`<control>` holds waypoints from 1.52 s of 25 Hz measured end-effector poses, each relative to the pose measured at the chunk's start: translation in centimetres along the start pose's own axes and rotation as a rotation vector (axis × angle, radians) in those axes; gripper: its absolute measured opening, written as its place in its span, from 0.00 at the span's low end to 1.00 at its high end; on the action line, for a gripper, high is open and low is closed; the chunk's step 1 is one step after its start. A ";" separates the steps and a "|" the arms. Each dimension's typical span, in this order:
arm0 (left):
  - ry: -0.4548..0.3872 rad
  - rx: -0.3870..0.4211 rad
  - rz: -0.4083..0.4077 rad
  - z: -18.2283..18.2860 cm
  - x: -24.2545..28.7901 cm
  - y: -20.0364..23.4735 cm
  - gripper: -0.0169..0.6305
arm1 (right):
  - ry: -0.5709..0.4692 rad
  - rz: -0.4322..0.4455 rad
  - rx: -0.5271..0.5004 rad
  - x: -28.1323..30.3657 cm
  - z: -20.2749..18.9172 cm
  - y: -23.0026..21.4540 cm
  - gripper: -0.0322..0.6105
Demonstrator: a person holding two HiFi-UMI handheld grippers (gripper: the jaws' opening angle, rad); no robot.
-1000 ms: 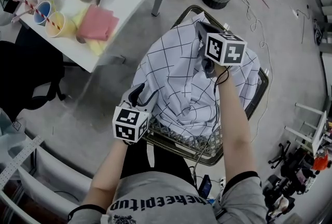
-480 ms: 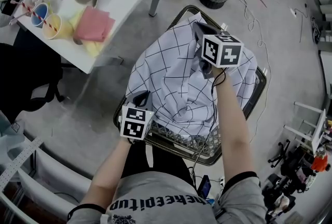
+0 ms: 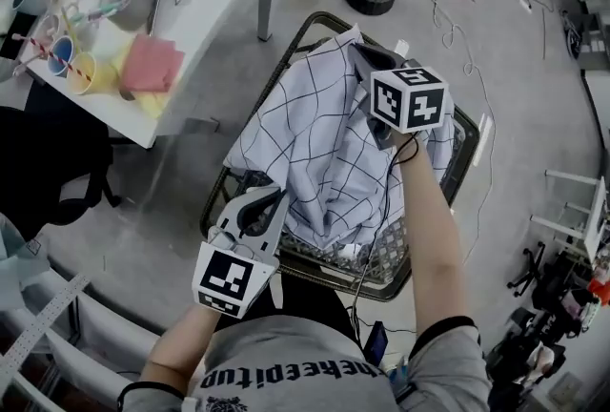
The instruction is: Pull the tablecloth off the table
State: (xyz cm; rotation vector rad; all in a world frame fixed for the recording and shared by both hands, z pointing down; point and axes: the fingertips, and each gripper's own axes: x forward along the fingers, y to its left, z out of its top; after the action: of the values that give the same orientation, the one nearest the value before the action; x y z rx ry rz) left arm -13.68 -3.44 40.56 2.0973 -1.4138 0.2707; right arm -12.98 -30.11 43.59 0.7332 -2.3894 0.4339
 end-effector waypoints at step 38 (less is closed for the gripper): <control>0.254 0.350 -0.528 -6.3 14.7 -29.0 0.05 | -0.079 -0.050 0.259 -19.2 -14.8 -14.4 0.07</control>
State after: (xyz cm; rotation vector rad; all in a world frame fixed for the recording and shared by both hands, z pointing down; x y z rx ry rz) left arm 19.39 -3.62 42.24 2.5191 -0.6648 0.5732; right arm 15.00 -27.13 44.86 0.9378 -2.4078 0.7152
